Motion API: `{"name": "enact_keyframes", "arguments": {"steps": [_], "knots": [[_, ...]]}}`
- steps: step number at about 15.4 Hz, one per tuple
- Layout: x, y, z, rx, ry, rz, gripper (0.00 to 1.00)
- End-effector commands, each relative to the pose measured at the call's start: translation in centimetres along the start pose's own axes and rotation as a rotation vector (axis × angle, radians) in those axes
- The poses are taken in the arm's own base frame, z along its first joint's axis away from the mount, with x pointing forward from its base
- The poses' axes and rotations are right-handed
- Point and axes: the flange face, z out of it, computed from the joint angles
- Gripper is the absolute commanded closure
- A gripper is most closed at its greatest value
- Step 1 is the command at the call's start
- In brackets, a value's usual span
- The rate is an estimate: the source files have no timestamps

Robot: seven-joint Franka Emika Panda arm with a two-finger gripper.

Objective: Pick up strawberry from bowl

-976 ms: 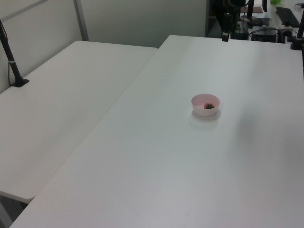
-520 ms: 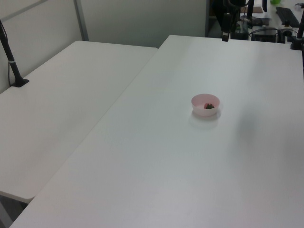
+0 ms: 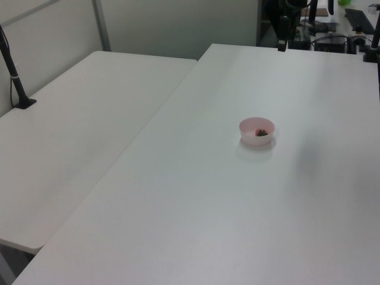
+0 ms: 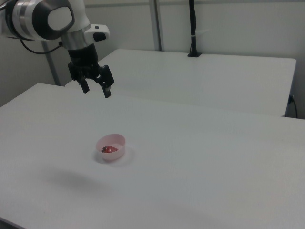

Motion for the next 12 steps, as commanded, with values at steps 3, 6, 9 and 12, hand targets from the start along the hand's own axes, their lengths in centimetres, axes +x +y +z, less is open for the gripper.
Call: {"name": "enact_keyframes", "arguments": {"steps": [3, 6, 9, 12], "knots": [[-0.7, 0.6, 1.1, -0.036, -0.063, -0.262, 0.00], [-0.5, 1.1, 4.4, -0.098, -0.132, -0.302, 0.00], [-0.2, 0.9, 8.8, -0.119, -0.165, -0.327, 0.00], [0.3, 0.4, 14.2, -0.108, -0.169, -0.332, 0.12]]}}
